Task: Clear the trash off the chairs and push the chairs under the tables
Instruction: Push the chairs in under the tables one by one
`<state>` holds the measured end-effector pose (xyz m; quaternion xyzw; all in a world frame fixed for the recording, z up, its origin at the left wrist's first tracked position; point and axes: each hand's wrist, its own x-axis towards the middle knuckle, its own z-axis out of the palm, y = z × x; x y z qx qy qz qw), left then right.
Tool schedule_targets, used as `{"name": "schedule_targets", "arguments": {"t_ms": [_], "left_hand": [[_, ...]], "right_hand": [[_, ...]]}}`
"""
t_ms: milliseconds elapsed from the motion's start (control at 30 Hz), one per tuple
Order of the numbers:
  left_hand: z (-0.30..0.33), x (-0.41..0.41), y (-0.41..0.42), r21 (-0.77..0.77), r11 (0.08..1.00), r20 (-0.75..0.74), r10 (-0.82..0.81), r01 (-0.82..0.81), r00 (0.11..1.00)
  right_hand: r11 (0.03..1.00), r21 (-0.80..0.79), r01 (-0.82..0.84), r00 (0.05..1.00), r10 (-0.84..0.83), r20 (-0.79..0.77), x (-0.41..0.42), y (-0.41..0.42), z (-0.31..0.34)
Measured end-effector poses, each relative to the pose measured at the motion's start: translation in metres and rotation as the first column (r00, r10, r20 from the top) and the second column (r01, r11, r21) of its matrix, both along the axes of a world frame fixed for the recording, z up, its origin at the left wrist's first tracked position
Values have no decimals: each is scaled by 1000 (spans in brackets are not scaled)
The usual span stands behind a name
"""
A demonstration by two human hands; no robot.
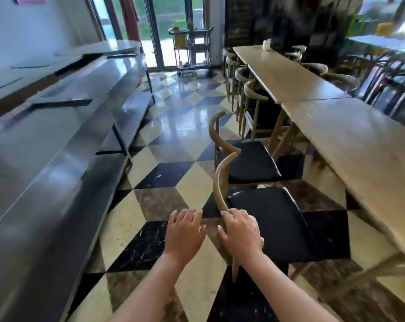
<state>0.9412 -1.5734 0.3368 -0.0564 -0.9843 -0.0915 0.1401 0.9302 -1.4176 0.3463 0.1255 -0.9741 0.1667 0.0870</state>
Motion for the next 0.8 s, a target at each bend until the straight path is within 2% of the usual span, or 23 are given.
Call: {"name": "schedule_targets", "arguments": {"t_ms": [233,467,600,800], "left_hand": [[-14,-78,-58,7,998,9,70,-70,997],[5,-180,-129,-4,986,-9,168,-168,986],[4,-236,-165,-15,986,-48,165,-166,985],[-18,-327,-216,-58,995,-20,74,-75,997]], "right_hand": [[996,-34,-78,997,78,0,-90,-68,-19],[987,-50,-154,988,152,-40,-208,-136,-12],[992,-25,-123,992,122,-14,-265,-175,-18],[999,31,-25,999,26,-20,-341,-226,-34]]}}
